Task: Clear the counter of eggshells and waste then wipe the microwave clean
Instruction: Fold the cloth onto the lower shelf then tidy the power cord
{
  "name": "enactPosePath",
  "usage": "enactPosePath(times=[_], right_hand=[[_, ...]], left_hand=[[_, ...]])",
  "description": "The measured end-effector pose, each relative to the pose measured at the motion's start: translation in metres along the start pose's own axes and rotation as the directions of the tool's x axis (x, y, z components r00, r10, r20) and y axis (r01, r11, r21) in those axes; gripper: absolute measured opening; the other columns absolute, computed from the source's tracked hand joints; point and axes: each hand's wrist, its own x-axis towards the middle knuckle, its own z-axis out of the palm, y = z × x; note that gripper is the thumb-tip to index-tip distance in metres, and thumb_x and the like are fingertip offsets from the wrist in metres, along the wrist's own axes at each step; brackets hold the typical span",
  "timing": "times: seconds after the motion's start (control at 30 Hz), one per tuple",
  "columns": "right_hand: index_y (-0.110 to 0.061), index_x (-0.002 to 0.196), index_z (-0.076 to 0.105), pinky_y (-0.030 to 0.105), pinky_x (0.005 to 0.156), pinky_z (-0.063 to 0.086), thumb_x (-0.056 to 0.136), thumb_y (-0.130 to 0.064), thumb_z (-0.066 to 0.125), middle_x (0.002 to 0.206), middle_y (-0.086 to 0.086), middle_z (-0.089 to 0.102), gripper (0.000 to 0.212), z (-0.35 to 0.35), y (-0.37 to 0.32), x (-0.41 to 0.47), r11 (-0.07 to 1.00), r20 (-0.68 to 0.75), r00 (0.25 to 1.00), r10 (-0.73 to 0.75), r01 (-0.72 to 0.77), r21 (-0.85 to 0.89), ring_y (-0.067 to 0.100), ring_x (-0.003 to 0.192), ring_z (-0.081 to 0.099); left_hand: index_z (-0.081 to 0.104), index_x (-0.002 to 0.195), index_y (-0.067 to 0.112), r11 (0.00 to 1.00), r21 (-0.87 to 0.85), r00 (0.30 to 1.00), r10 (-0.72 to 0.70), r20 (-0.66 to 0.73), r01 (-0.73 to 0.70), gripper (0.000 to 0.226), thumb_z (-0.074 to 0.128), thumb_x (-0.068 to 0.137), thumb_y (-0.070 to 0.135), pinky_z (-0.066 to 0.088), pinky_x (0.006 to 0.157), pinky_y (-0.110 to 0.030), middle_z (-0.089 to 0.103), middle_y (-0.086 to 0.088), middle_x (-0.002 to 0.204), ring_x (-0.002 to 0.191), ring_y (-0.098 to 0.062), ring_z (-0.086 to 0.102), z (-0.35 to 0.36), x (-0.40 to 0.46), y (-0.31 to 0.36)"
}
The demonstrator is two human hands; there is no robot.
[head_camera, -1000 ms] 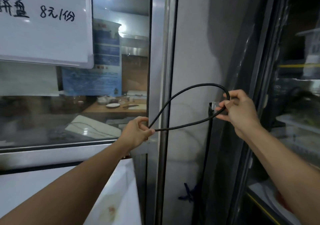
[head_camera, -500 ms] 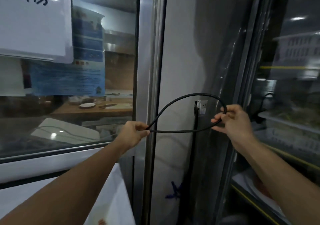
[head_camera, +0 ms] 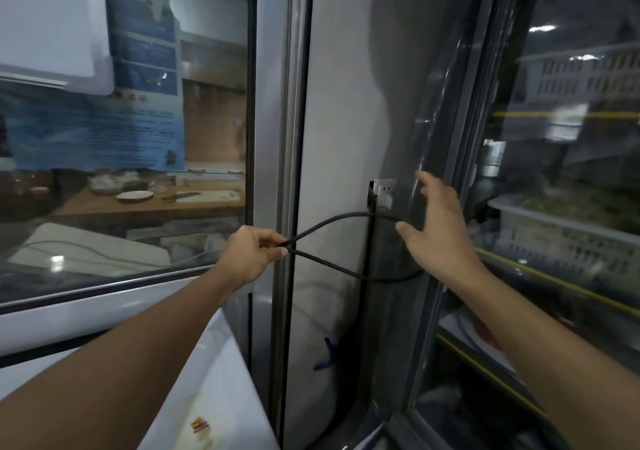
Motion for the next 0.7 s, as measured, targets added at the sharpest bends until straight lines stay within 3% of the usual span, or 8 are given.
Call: enactPosePath(times=[0.07, 0.13, 0.2, 0.27, 0.4, 0.5, 0.63, 0.7], right_hand=[[-0.028, 0.140, 0.033, 0.031, 0.105, 0.025, 0.084, -0.023, 0.066, 0.139, 0.007, 0.037, 0.065, 0.015, -0.019, 0.006, 0.983, 0.101, 0.980, -0.170, 0.175, -0.049, 0.023, 0.131, 0.034], [-0.028, 0.138, 0.038, 0.035, 0.108, 0.022, 0.086, -0.031, 0.062, 0.137, 0.005, 0.043, 0.057, 0.041, -0.035, 0.012, 0.955, 0.253, 0.942, -0.220, 0.261, -0.141, 0.024, 0.130, 0.034], [-0.025, 0.130, 0.048, 0.039, 0.103, 0.033, 0.090, -0.033, 0.057, 0.126, 0.004, 0.055, 0.042, 0.067, -0.045, 0.015, 0.950, 0.379, 0.911, -0.165, 0.250, -0.187, 0.025, 0.120, 0.046], [-0.019, 0.110, 0.063, 0.037, 0.090, 0.045, 0.092, -0.027, 0.055, 0.108, 0.004, 0.064, 0.021, 0.088, -0.043, 0.020, 0.983, 0.460, 0.885, -0.073, 0.142, -0.118, 0.024, 0.104, 0.058], [-0.015, 0.089, 0.070, 0.020, 0.062, 0.035, 0.093, -0.019, 0.054, 0.081, -0.004, 0.062, 0.017, 0.097, -0.020, 0.027, 0.997, 0.443, 0.895, -0.054, 0.025, 0.071, 0.011, 0.077, 0.054], [-0.018, 0.079, 0.067, 0.013, 0.046, 0.032, 0.093, -0.019, 0.053, 0.060, -0.011, 0.051, 0.020, 0.104, -0.005, 0.028, 0.983, 0.437, 0.897, -0.058, -0.023, 0.179, 0.004, 0.057, 0.044], [-0.016, 0.075, 0.068, 0.017, 0.043, 0.031, 0.093, -0.016, 0.051, 0.053, -0.003, 0.047, 0.025, 0.121, 0.012, 0.026, 0.973, 0.420, 0.906, 0.052, -0.140, 0.181, 0.010, 0.050, 0.042], [-0.010, 0.086, 0.070, 0.014, 0.055, 0.042, 0.092, -0.012, 0.051, 0.067, 0.004, 0.058, 0.020, 0.129, 0.018, 0.023, 0.994, 0.418, 0.906, 0.071, -0.101, 0.051, 0.017, 0.064, 0.054]], left_hand=[[0.072, 0.083, 0.022, 0.999, 0.048, 1.000, -0.003, 0.013, 0.002, 0.009, 0.069, 0.083, 0.014, 0.038, 0.057, -0.019, 0.061, 0.007, 0.067, 0.061, -0.003, 0.050, 0.003, 0.002, 0.001], [0.073, 0.087, 0.022, 0.995, 0.095, 0.999, 0.000, 0.035, -0.004, 0.008, 0.068, 0.083, 0.015, 0.038, 0.057, -0.016, 0.062, 0.010, 0.068, 0.063, -0.001, 0.052, 0.006, 0.003, 0.002], [0.073, 0.091, 0.020, 0.992, 0.121, 0.999, 0.013, 0.043, -0.018, 0.010, 0.068, 0.084, 0.016, 0.039, 0.059, -0.014, 0.063, 0.010, 0.071, 0.066, 0.000, 0.054, 0.008, 0.006, 0.001], [0.073, 0.093, 0.020, 0.990, 0.141, 0.999, 0.013, 0.033, -0.017, 0.012, 0.068, 0.084, 0.016, 0.040, 0.063, -0.012, 0.068, 0.007, 0.079, 0.071, 0.000, 0.057, 0.009, 0.010, -0.003], [0.073, 0.097, 0.022, 0.976, 0.216, 0.998, -0.029, 0.063, 0.015, 0.016, 0.068, 0.084, 0.016, 0.038, 0.064, -0.007, 0.068, 0.009, 0.085, 0.072, 0.004, 0.056, 0.004, 0.016, -0.020], [0.070, 0.103, 0.018, 0.957, 0.280, 0.991, -0.103, 0.087, 0.075, 0.018, 0.065, 0.086, 0.016, 0.044, 0.078, -0.016, 0.067, 0.007, 0.091, 0.082, -0.003, 0.058, -0.003, 0.016, -0.044], [0.071, 0.099, 0.018, 0.920, 0.367, 0.983, -0.173, 0.065, 0.138, 0.015, 0.066, 0.085, 0.019, 0.039, 0.070, -0.017, 0.068, 0.002, 0.095, 0.087, -0.010, 0.060, -0.009, 0.016, -0.066], [0.072, 0.098, 0.019, 0.909, 0.392, 0.981, -0.181, 0.064, 0.142, 0.014, 0.067, 0.084, 0.019, 0.039, 0.071, -0.017, 0.069, 0.002, 0.094, 0.086, -0.009, 0.060, -0.010, 0.019, -0.068]])
